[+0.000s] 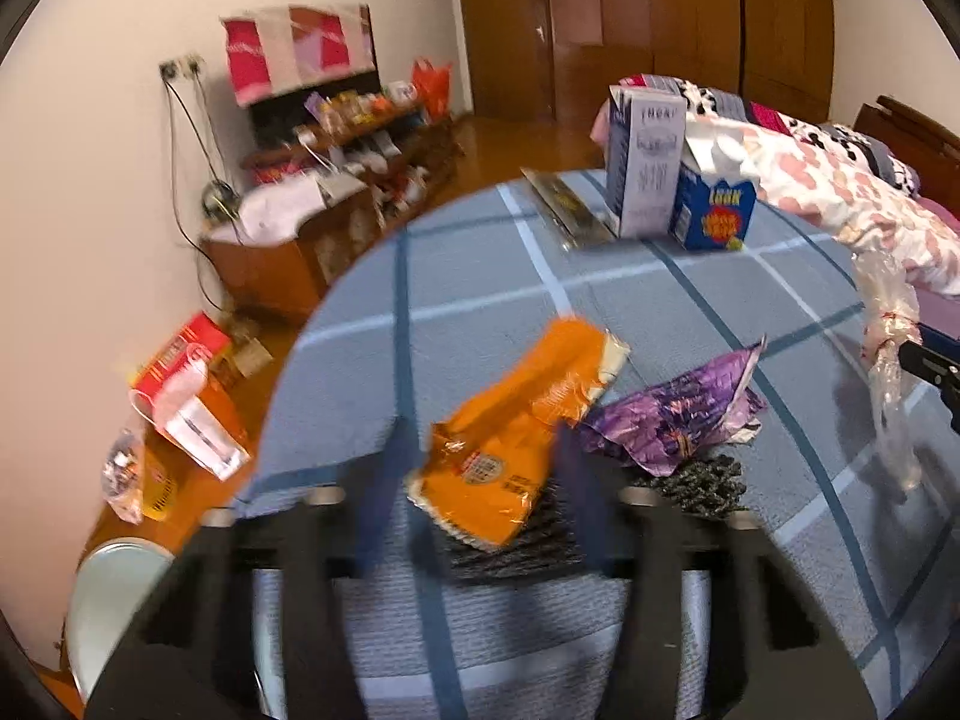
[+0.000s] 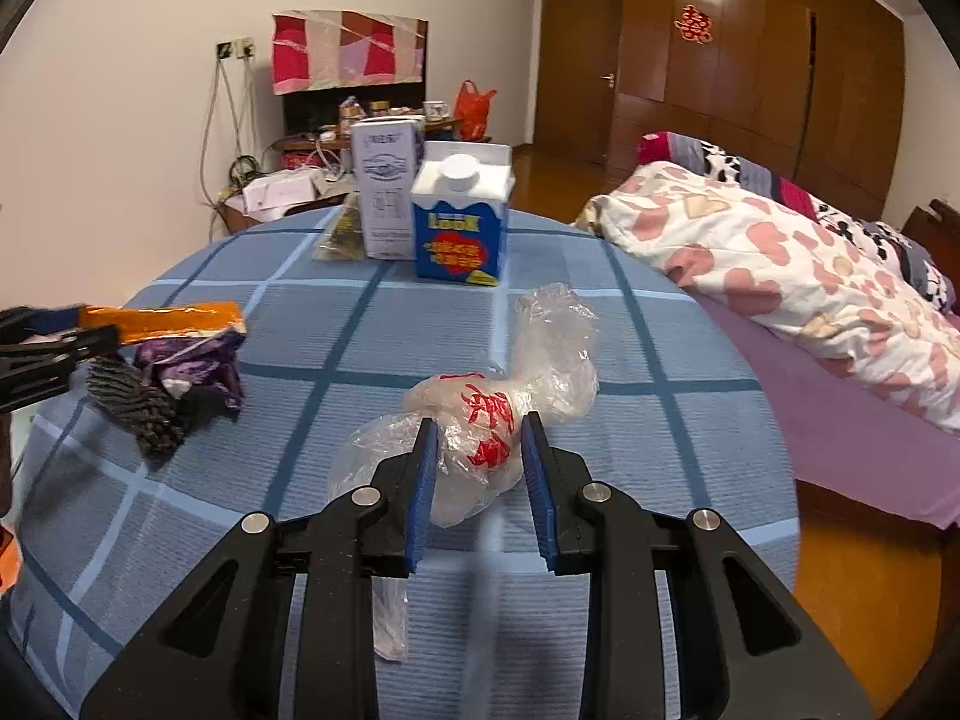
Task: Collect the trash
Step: 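Grasp the orange snack bag with the left tool while the right tool holds the clear bag, then carry the orange snack bag and clear bag over the basin with both tools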
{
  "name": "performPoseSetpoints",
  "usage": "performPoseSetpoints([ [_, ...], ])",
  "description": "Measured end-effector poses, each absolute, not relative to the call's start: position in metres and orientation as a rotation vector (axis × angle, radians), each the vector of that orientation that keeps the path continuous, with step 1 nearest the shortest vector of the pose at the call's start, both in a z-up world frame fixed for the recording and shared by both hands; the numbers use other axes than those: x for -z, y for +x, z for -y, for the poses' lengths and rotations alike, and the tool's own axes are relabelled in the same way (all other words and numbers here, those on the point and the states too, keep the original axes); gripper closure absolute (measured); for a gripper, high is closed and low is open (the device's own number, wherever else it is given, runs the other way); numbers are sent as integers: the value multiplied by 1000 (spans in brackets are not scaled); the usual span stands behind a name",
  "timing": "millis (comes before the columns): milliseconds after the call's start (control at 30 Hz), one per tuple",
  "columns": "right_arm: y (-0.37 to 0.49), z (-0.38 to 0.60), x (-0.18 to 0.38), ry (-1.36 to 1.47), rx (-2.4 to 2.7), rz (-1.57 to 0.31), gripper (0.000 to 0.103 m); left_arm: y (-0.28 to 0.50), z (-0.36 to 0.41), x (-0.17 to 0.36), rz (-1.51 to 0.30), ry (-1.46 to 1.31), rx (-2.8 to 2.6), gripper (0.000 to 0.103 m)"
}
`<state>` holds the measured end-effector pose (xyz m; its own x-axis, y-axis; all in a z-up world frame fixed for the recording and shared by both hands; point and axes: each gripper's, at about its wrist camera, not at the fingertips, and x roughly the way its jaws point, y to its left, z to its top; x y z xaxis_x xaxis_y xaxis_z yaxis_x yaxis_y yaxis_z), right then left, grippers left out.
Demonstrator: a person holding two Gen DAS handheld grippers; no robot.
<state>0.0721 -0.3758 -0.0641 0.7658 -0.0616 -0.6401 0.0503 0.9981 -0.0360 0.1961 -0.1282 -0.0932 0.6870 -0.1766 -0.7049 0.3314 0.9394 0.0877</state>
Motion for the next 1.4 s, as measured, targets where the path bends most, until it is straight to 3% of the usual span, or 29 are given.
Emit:
performPoseSetpoints([
  [33, 72, 373, 64, -18, 53, -694, 74, 196, 128, 94, -773, 213, 308, 99],
  [500, 60, 312, 42, -43, -85, -620, 74, 121, 87, 47, -631, 241, 295, 100],
  [1400, 67, 181, 33, -165, -341, -590, 74, 67, -22, 44, -629, 201, 118, 100],
])
